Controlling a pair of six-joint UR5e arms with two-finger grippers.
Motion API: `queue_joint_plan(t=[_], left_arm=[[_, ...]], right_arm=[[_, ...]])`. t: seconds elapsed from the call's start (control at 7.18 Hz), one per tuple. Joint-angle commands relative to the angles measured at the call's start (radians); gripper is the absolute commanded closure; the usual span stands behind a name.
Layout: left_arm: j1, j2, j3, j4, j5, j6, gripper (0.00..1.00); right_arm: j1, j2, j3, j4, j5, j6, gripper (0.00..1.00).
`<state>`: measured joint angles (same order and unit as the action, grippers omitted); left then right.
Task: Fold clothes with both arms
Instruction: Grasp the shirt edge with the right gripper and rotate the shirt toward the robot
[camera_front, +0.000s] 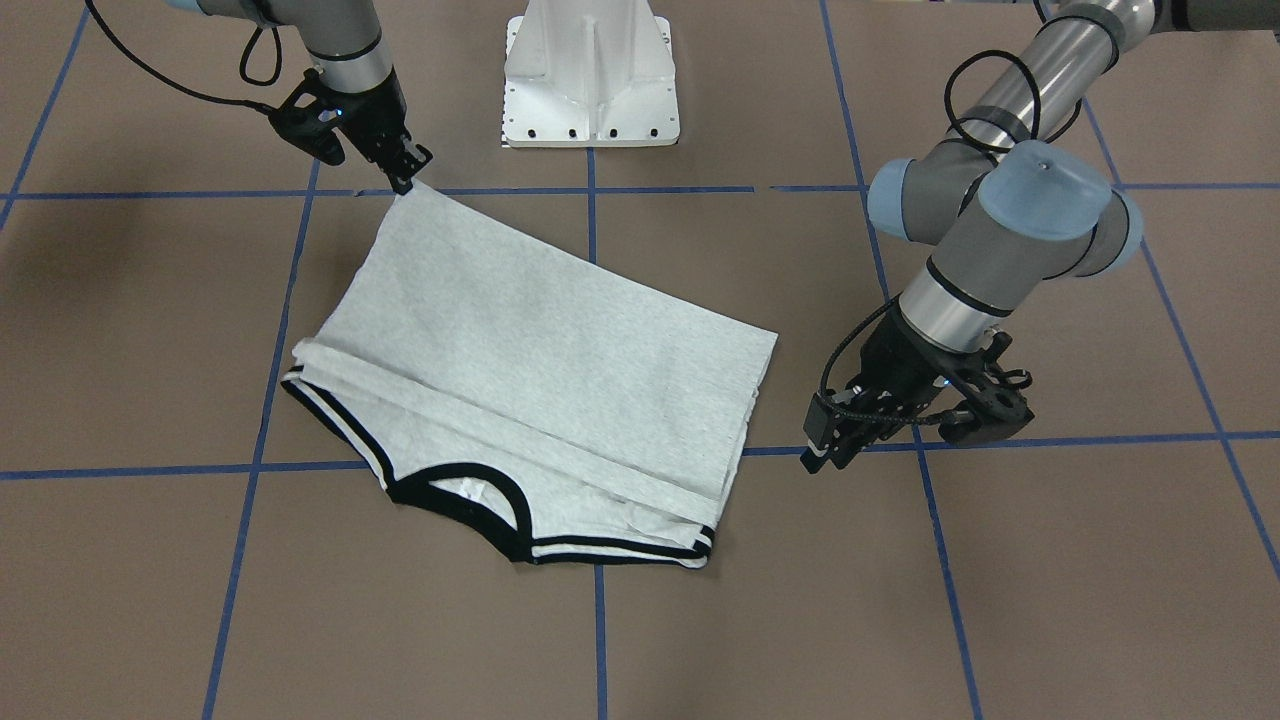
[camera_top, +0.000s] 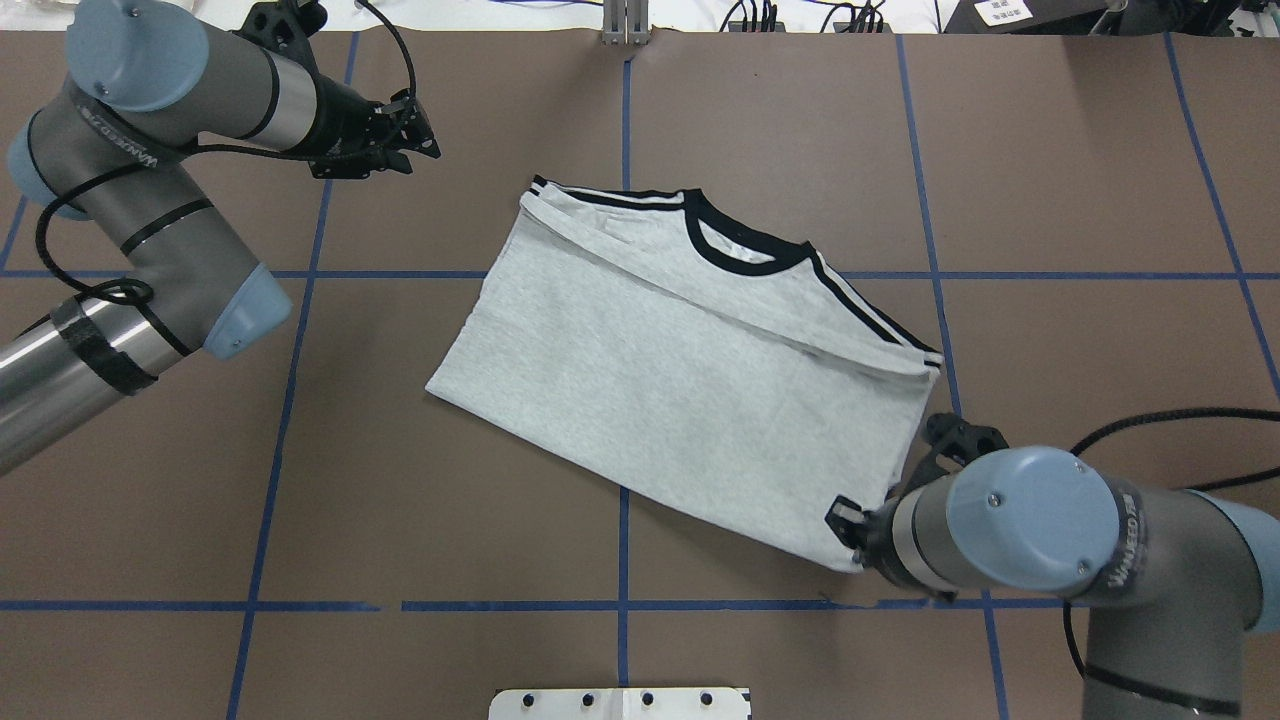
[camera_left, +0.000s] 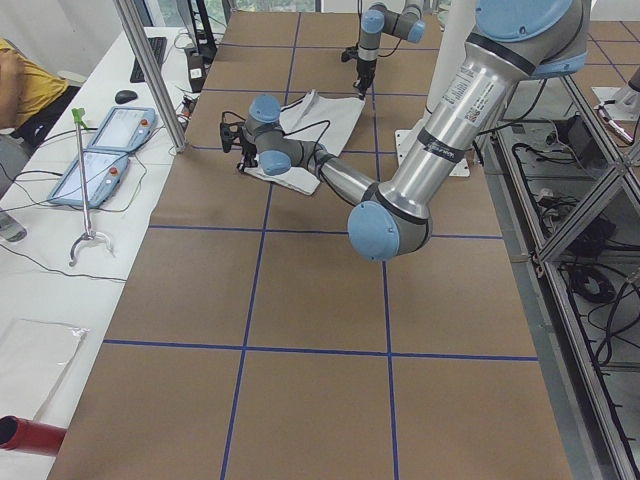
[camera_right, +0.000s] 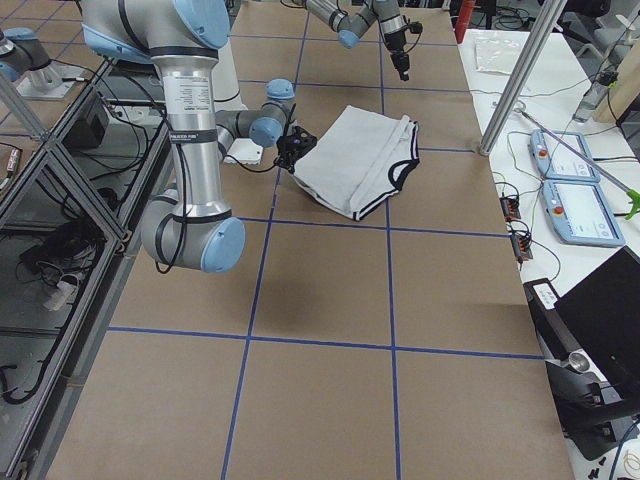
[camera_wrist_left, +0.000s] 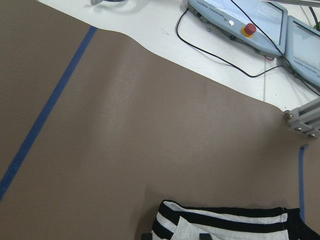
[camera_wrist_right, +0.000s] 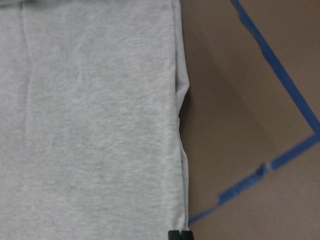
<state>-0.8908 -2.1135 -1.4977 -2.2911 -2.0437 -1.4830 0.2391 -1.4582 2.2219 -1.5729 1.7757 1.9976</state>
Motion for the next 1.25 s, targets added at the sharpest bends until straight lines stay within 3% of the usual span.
queue_joint_plan(t=[0.0, 0.14, 0.28, 0.7, 0.84, 1.11], left_arm=[[0.021, 0.096, -0.155, 0.001, -0.149, -0.118, 0.34], [0.070, 0.149, -0.214, 0.002, -0.148, -0.150, 0.19], [0.129, 0.161, -0.219, 0.002, -0.139, -0.151, 0.00], [0.338, 0.220, -0.283, 0.002, 0.038, -0.317, 0.00], [0.354, 0.216, -0.270, 0.016, 0.062, -0.322, 0.01], [0.360, 0.207, -0.218, 0.054, 0.062, -0.383, 0.21]], right_arm=[[-0.241, -0.033, 0.067, -0.004, 0.018, 0.144, 1.00], [-0.286, -0.036, 0.079, -0.006, 0.001, 0.165, 0.01], [-0.279, -0.039, 0.078, -0.006, -0.010, 0.174, 0.00], [-0.013, 0.011, 0.071, -0.006, -0.025, 0.173, 0.00], [0.084, 0.065, 0.059, -0.006, -0.088, 0.164, 0.00], [0.150, 0.120, -0.019, -0.002, -0.177, 0.150, 0.00]])
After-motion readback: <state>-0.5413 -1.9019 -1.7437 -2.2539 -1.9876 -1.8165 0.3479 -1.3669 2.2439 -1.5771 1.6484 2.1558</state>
